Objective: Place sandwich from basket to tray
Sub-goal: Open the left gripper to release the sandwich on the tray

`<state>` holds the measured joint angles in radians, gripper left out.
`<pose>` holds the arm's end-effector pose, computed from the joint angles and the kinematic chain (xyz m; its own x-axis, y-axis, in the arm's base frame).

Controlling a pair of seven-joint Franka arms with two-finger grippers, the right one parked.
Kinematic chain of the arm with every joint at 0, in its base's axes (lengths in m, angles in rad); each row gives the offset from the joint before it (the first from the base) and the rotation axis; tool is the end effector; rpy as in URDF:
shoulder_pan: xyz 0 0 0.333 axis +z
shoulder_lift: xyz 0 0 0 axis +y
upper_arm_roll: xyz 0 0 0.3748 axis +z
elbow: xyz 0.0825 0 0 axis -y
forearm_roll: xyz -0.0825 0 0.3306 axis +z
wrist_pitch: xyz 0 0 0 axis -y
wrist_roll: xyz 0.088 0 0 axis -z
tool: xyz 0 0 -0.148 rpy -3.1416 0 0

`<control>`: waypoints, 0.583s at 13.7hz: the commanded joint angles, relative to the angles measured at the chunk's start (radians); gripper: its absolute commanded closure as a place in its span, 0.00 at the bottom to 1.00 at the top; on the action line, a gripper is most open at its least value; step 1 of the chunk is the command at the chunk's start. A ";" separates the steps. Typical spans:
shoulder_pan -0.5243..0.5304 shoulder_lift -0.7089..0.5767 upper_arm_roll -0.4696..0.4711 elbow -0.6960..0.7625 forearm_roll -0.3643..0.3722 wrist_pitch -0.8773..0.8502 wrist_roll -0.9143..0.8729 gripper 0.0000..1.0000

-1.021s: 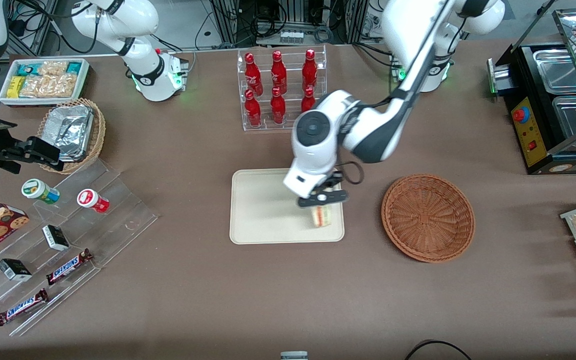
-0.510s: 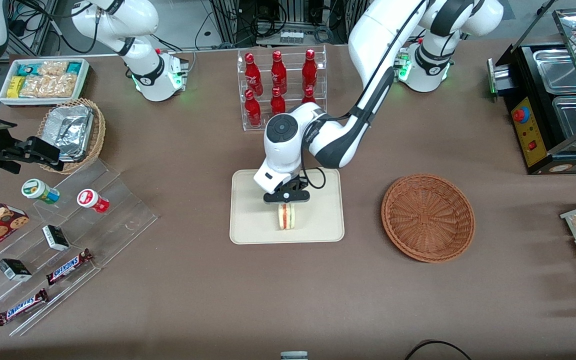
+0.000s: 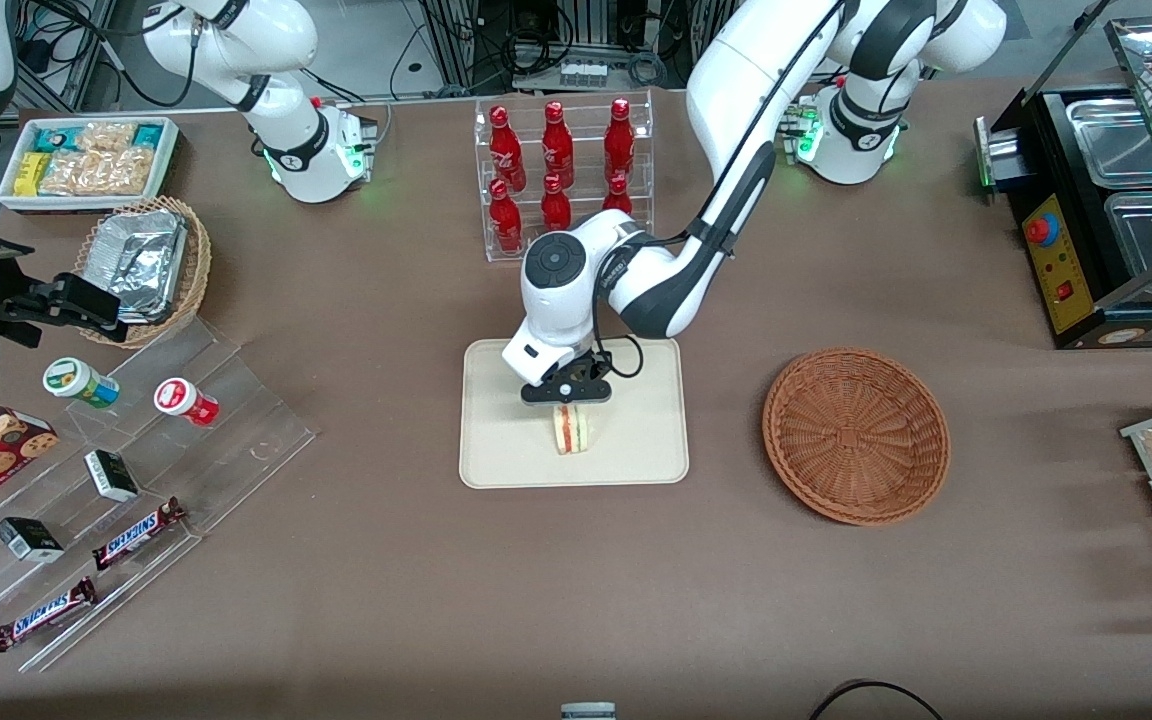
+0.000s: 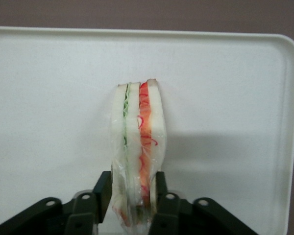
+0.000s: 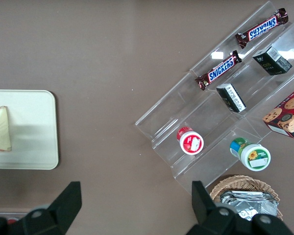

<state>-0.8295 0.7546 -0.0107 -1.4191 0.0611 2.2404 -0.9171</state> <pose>0.4937 -0.5427 0.2883 0.9962 0.0446 0.0743 0.0427 -0.9987 0.0263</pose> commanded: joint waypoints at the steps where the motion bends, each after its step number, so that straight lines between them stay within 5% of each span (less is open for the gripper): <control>1: -0.005 -0.073 0.017 0.014 0.011 -0.053 -0.019 0.01; 8: 0.150 -0.378 0.021 0.005 -0.021 -0.433 0.006 0.00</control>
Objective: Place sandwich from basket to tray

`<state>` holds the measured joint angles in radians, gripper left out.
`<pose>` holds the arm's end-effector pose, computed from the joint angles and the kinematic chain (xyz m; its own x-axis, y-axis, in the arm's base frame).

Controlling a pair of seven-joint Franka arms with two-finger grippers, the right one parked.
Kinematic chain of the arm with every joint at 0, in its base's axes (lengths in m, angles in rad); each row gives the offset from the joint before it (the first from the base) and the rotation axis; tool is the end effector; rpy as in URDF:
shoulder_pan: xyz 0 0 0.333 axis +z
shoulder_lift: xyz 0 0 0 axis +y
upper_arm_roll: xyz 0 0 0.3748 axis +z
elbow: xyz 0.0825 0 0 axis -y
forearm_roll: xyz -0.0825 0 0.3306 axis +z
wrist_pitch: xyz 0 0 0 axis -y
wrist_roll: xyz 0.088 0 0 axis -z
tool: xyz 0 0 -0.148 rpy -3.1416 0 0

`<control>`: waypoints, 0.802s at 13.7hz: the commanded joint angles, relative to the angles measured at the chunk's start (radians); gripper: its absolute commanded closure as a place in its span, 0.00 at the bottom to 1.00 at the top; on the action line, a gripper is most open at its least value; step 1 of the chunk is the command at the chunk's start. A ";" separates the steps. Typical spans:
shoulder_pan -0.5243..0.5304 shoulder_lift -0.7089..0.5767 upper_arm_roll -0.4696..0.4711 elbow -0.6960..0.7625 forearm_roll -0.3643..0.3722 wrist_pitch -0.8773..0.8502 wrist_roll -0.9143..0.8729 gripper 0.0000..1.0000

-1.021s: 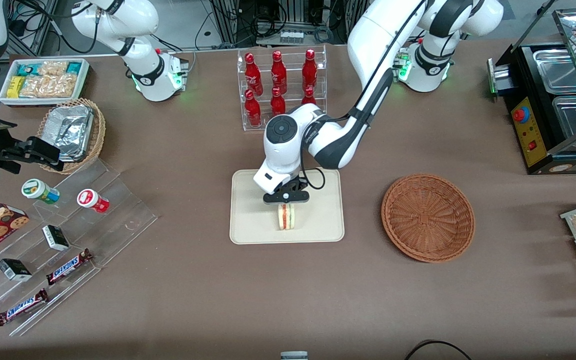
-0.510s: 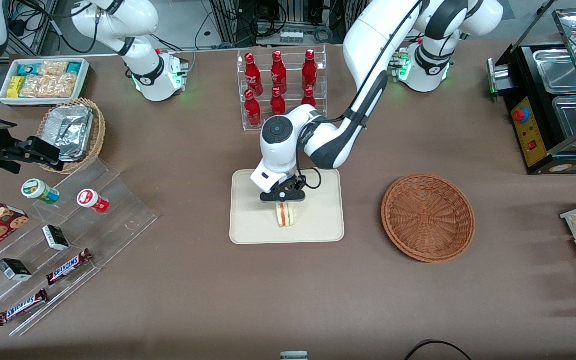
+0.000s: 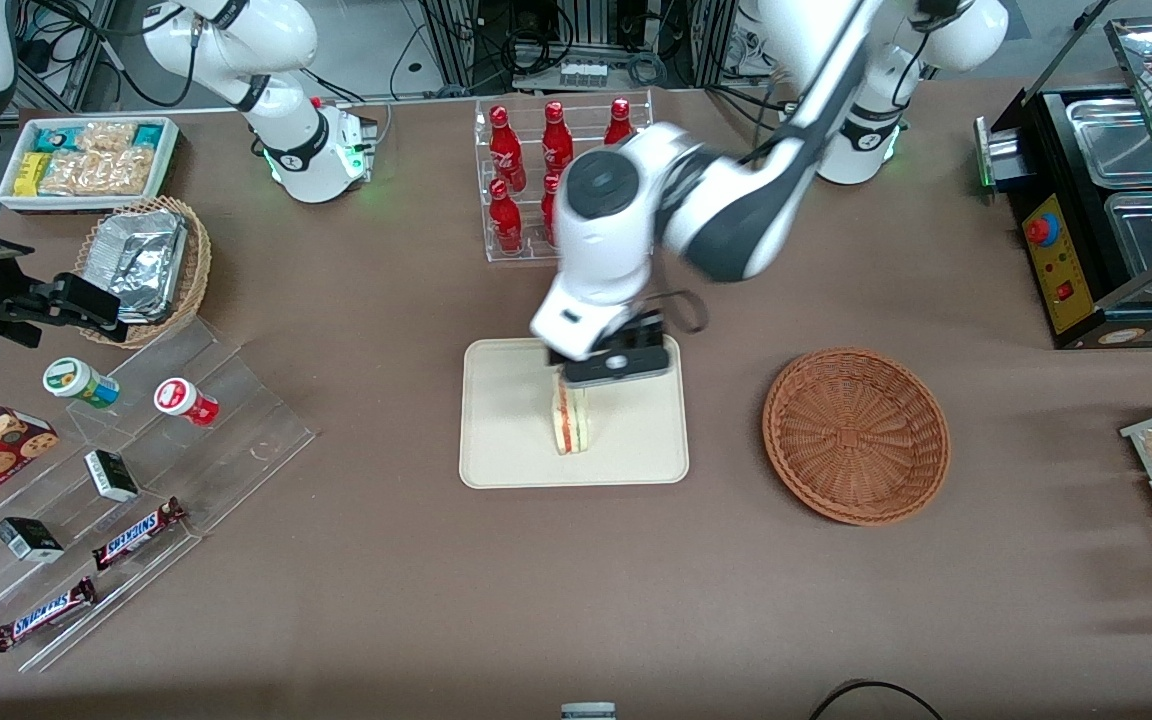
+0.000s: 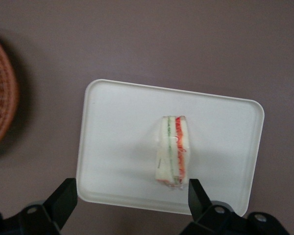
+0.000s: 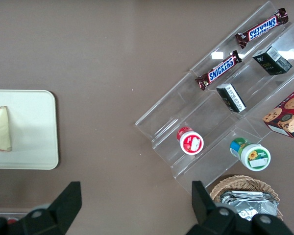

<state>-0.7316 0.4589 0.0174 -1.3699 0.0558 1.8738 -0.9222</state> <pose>0.5129 -0.4393 0.4843 0.9791 0.1888 0.0760 0.1895 -0.9819 -0.0018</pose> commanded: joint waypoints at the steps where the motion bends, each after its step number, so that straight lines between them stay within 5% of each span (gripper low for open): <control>1: 0.092 -0.115 -0.007 -0.049 -0.016 -0.115 0.035 0.01; 11: 0.516 -0.374 -0.007 -0.208 -0.025 -0.274 0.641 0.00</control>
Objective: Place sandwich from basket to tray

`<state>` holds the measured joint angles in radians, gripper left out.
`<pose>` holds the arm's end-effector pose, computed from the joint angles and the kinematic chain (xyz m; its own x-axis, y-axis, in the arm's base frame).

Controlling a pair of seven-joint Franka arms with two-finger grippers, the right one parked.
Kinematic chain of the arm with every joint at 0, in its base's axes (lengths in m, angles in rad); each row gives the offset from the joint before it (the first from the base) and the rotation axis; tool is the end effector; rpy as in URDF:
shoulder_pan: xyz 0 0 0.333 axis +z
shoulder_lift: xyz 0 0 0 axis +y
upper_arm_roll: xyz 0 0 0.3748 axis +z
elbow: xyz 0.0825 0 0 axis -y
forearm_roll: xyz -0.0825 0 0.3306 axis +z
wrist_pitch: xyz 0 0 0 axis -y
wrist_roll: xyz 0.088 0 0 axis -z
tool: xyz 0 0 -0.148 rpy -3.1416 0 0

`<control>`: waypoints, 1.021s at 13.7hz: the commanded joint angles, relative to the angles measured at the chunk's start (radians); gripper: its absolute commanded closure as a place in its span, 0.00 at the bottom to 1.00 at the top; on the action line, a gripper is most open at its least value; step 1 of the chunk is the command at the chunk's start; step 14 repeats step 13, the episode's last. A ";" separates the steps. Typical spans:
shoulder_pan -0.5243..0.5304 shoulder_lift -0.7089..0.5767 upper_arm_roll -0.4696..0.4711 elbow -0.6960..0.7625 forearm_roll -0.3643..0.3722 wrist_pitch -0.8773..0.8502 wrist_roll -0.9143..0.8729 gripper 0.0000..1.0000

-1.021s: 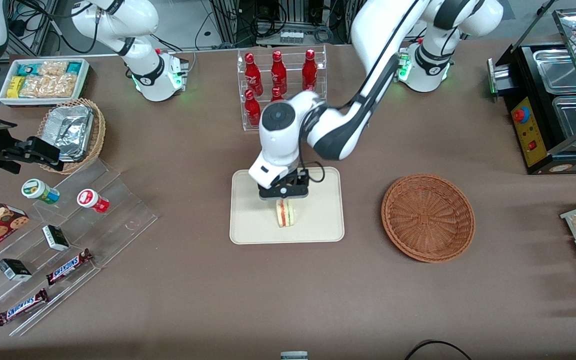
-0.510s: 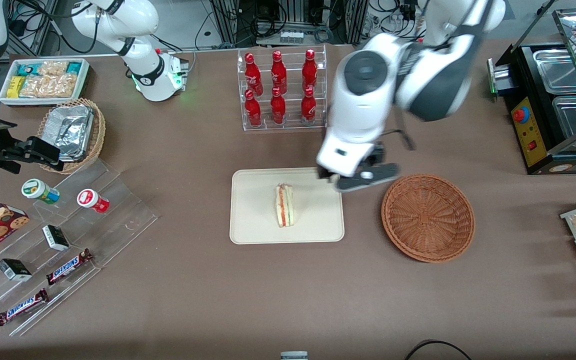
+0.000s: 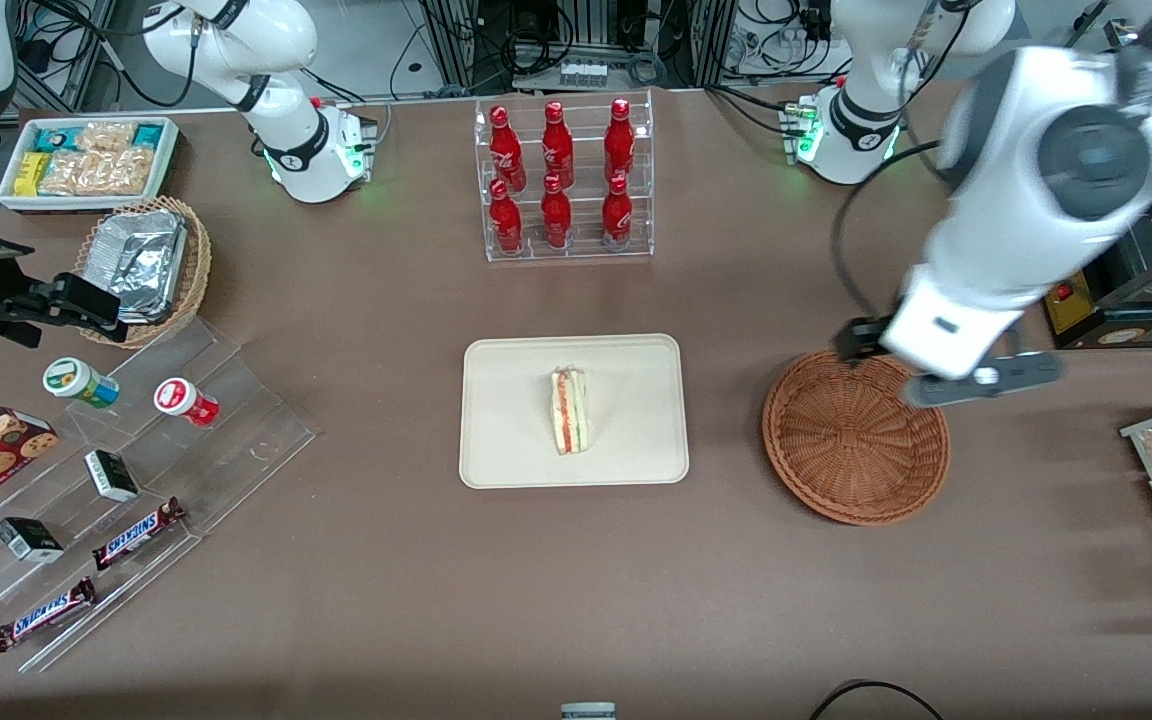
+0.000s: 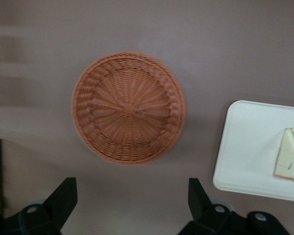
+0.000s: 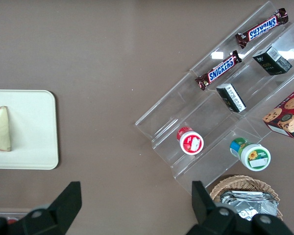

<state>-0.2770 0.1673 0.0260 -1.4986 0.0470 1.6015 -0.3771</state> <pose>0.5429 -0.1335 0.5864 0.9914 0.1240 -0.0410 0.1208 -0.9901 -0.0712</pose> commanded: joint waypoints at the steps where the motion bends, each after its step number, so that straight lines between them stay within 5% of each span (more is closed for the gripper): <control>1: 0.093 -0.100 -0.015 -0.097 -0.027 -0.008 0.162 0.00; 7: 0.215 -0.172 -0.015 -0.186 -0.039 -0.012 0.294 0.00; 9: 0.243 -0.167 -0.015 -0.178 -0.093 -0.012 0.304 0.01; 14: 0.249 -0.161 -0.018 -0.149 -0.116 -0.025 0.313 0.00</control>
